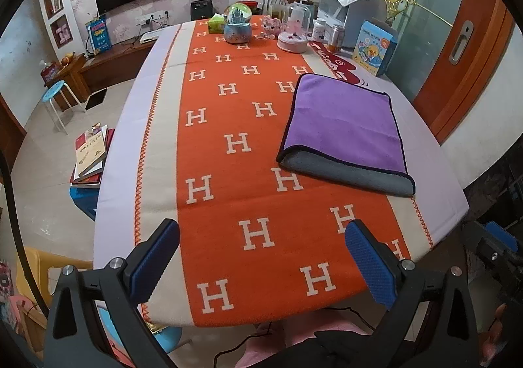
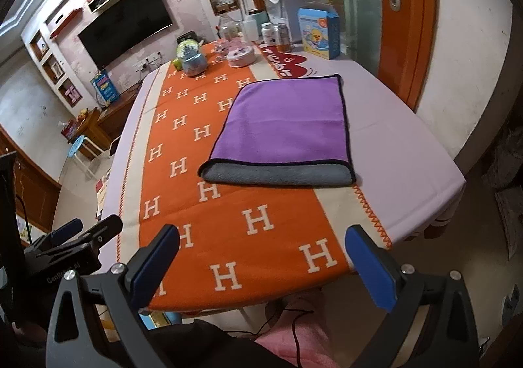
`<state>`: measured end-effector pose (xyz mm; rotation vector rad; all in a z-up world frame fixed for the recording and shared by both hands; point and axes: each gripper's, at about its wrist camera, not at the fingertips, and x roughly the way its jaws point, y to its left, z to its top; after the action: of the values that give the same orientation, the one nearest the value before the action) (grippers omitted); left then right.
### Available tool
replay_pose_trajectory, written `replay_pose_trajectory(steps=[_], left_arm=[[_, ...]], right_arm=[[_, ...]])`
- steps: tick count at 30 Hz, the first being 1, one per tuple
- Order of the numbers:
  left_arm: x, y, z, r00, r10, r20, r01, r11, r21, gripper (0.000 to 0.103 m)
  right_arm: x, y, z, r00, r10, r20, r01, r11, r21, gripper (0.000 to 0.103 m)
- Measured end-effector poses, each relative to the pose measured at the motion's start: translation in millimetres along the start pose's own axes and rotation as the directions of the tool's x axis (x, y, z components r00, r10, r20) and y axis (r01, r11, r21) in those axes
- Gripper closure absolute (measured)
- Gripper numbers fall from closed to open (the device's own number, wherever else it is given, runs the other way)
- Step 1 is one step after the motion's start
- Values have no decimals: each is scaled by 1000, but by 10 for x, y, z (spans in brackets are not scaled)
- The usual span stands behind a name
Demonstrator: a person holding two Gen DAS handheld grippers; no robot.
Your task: Fold towel
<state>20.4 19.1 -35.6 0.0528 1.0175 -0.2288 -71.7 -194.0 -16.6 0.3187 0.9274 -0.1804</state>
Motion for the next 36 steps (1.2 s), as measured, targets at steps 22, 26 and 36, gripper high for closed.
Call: replay_pose_trajectory(steps=[22, 26, 36], left_arm=[[922, -346, 591, 994, 57, -91, -45, 991, 126, 2], [1183, -452, 703, 992, 57, -112, -37, 984, 173, 2], [1750, -620, 923, 992, 4, -127, 28, 968, 249, 2]], right_arm=[[874, -853, 581, 995, -101, -1, 101, 995, 13, 7], [1054, -935, 615, 995, -94, -10, 94, 995, -33, 9], [1438, -1048, 640, 999, -34, -17, 31, 988, -153, 17]])
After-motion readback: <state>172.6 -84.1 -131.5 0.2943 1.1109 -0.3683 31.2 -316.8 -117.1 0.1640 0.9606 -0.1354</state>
